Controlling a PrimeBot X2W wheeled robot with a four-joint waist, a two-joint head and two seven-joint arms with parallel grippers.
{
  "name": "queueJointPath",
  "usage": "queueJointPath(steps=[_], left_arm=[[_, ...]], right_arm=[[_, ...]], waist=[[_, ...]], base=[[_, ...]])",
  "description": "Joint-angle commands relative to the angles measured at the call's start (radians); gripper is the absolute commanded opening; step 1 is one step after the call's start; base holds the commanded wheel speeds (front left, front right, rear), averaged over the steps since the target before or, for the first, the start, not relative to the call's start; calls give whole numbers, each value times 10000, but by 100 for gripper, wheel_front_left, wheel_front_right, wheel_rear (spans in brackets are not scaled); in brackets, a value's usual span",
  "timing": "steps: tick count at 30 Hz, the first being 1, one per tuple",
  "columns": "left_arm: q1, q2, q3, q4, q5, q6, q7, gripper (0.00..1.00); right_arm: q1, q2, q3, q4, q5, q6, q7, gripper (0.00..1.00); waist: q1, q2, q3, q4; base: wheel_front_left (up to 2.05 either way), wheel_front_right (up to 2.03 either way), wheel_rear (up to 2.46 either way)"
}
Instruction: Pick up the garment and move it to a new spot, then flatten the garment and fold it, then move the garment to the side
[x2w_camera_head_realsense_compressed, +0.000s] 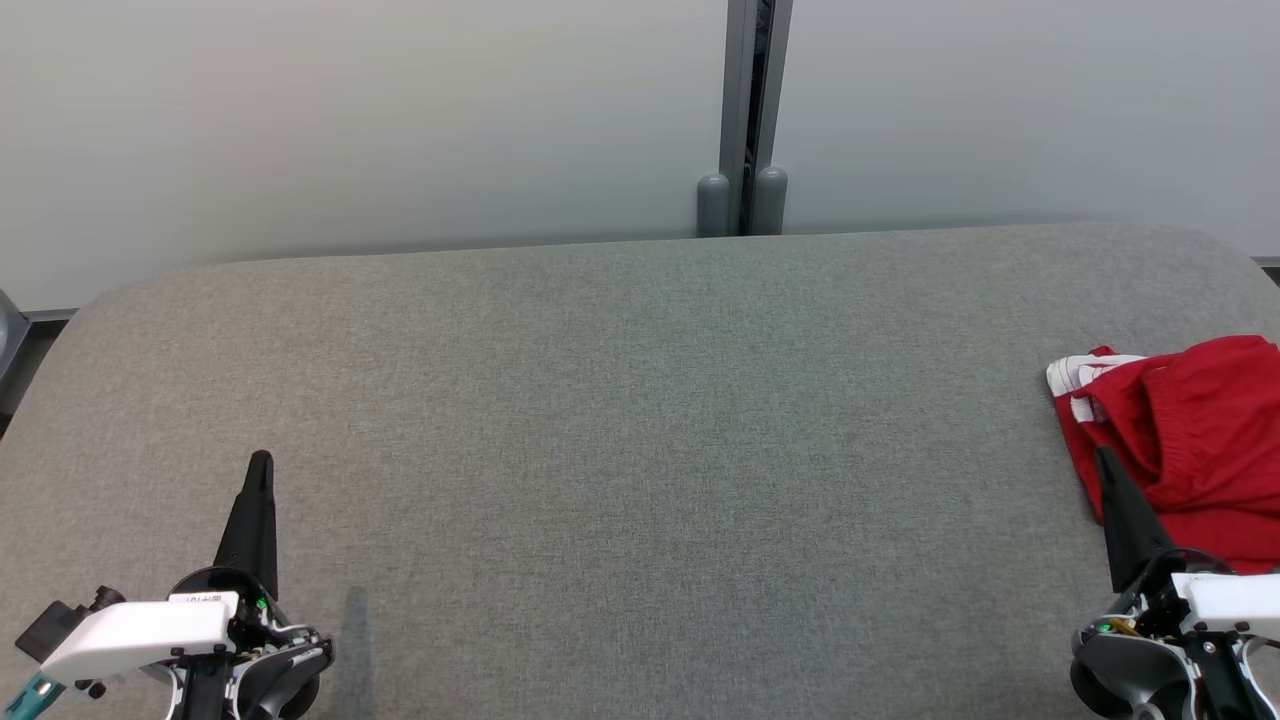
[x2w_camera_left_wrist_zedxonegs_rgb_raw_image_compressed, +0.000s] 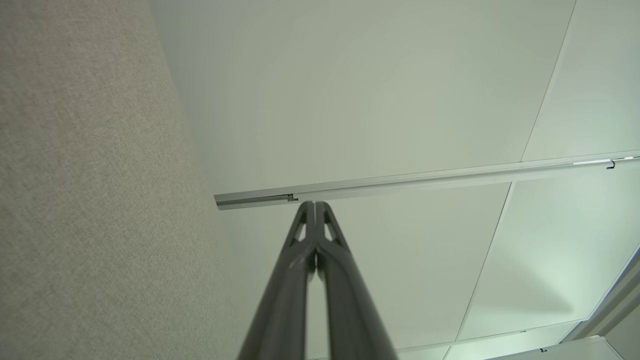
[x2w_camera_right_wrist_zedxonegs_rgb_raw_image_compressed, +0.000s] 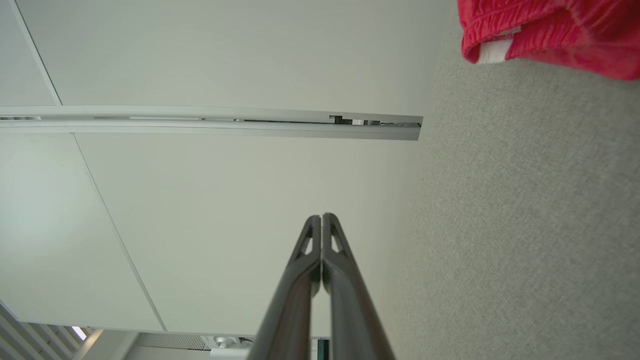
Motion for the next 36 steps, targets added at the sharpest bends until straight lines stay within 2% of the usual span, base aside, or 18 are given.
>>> queueJointPath(steps=[1,36], left_arm=[[-122,53,40,-26,-13,-26,31,0],[-122,54,40,-26,-13,-26,31,0]], right_arm=[[88,-93,-8,-33,26,0,33,0],[89,-94,-7,-33,26,0,33,0]], waist=[[0,-1,0,0],[0,-1,0,0]], base=[[0,0,0],[0,0,0]])
